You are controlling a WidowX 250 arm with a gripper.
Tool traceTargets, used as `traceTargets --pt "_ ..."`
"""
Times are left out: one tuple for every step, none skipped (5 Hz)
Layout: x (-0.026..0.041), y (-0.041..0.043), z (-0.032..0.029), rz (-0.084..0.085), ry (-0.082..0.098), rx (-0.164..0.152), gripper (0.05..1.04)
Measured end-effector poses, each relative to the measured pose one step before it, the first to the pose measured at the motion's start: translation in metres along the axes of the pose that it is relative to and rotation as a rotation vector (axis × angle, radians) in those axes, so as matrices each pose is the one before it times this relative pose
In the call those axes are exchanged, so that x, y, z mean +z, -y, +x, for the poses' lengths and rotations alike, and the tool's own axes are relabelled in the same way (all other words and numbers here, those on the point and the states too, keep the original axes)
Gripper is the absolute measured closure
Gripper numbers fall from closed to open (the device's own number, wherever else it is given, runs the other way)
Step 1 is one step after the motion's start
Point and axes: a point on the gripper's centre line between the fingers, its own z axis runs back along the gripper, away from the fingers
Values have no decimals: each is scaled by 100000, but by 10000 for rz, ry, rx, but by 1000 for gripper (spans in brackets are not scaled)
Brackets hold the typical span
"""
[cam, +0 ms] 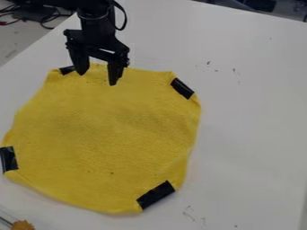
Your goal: Fold cloth from top right to bottom left
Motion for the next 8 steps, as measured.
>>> traceTargets --pt "-1020 212 -303 -60 -344 28 83" --pt "628 1665 1345 199 72 -261 83" --pt "398 1919 1656 42 45 -365 83" --pt "710 2469 2320 55 211 -350 83" --pt "-725 2314 1576 -250 38 -347 83" --pt "-891 1608 1027 -297 -21 -155 83" --pt "-1476 1379 767 -404 -163 -145 83" --pt "-1593 482 427 -247 -230 -182 83"
